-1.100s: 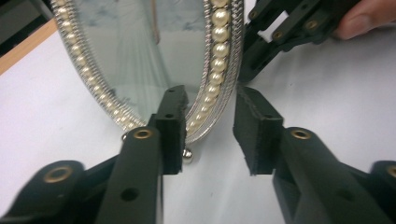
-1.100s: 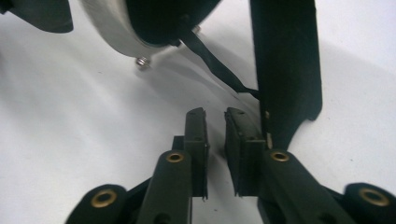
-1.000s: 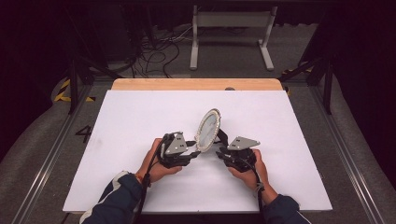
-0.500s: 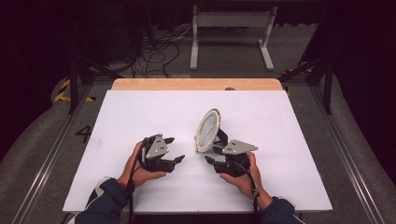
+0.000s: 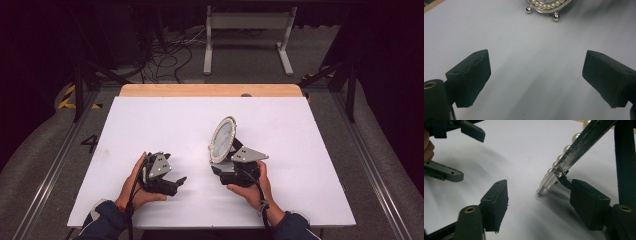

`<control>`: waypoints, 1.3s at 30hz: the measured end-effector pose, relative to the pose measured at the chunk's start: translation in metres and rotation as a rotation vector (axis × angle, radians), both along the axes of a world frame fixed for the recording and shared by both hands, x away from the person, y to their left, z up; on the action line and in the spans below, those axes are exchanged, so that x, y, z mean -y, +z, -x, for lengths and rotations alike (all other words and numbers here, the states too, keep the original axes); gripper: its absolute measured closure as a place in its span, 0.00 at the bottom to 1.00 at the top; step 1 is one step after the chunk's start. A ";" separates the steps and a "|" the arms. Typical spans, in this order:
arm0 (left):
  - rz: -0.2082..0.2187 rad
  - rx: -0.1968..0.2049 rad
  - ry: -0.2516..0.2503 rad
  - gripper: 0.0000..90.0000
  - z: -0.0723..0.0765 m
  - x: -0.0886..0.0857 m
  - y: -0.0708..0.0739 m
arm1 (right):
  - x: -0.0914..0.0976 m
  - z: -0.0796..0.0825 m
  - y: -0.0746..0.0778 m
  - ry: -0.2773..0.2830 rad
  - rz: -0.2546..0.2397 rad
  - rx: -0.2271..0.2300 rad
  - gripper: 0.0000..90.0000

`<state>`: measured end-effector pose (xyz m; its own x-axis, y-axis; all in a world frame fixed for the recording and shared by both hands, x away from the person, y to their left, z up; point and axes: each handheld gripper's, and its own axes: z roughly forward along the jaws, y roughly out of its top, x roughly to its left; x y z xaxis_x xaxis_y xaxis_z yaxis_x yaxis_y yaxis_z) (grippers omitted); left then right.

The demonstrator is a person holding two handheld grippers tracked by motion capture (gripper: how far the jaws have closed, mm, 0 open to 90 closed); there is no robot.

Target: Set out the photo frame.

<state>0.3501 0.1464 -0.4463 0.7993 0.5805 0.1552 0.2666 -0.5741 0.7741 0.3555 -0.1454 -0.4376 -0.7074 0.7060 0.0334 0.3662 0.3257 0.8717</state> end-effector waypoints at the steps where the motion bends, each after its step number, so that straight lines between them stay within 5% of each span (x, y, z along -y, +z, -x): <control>1: 0.000 0.000 0.000 0.10 0.000 0.000 0.000 | -0.001 -0.001 0.000 -0.010 -0.002 0.000 0.30; 15: 0.010 -0.002 -0.019 0.07 0.000 0.003 0.000 | -0.009 -0.008 -0.003 -0.043 -0.026 -0.036 0.08; 26: -0.004 0.001 -0.017 0.06 0.001 0.004 -0.001 | -0.012 -0.010 -0.003 -0.053 -0.036 -0.038 0.09; 39: -0.020 -0.008 -0.020 0.06 0.002 0.008 -0.006 | -0.007 -0.013 -0.004 -0.116 -0.118 -0.075 0.59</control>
<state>0.3482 0.1386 -0.4518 0.8122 0.5611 0.1600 0.2609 -0.5945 0.7605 0.3684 -0.1381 -0.4413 -0.6136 0.7709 0.1708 0.4611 0.1743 0.8701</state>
